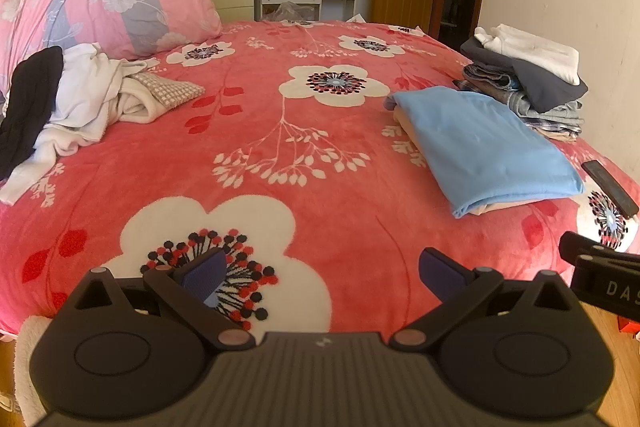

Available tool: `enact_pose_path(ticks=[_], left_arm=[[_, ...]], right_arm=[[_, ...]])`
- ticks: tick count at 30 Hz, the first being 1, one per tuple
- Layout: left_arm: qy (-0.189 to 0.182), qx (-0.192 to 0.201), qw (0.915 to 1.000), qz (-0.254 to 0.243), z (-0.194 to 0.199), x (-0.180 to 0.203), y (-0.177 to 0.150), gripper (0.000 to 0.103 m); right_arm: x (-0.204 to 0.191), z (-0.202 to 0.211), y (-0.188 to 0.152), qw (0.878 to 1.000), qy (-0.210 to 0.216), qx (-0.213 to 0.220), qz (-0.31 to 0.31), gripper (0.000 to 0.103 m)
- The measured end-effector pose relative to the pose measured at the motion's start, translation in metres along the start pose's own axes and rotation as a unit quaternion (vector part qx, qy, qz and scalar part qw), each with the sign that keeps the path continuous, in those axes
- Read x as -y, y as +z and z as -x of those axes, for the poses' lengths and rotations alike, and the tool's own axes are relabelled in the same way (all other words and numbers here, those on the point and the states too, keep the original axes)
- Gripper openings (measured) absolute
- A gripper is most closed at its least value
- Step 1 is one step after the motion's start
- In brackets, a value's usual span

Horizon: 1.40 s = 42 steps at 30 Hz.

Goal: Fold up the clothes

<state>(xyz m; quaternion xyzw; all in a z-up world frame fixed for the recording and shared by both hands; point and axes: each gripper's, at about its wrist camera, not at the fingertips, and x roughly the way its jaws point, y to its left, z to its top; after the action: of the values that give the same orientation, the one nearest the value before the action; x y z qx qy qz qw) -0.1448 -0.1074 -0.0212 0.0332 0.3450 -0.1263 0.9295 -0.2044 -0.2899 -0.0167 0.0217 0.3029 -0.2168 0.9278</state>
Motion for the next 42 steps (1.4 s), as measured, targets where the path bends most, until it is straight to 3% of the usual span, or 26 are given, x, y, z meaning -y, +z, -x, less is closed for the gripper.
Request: enact_pose_path(ticks=[42], left_arm=[[0.002, -0.003, 1.0, 0.003, -0.0017, -0.001, -0.0017, 0.103]], right_arm=[[-0.0022, -0.0027, -0.0003, 1.0, 0.007, -0.005, -0.001, 0.102]])
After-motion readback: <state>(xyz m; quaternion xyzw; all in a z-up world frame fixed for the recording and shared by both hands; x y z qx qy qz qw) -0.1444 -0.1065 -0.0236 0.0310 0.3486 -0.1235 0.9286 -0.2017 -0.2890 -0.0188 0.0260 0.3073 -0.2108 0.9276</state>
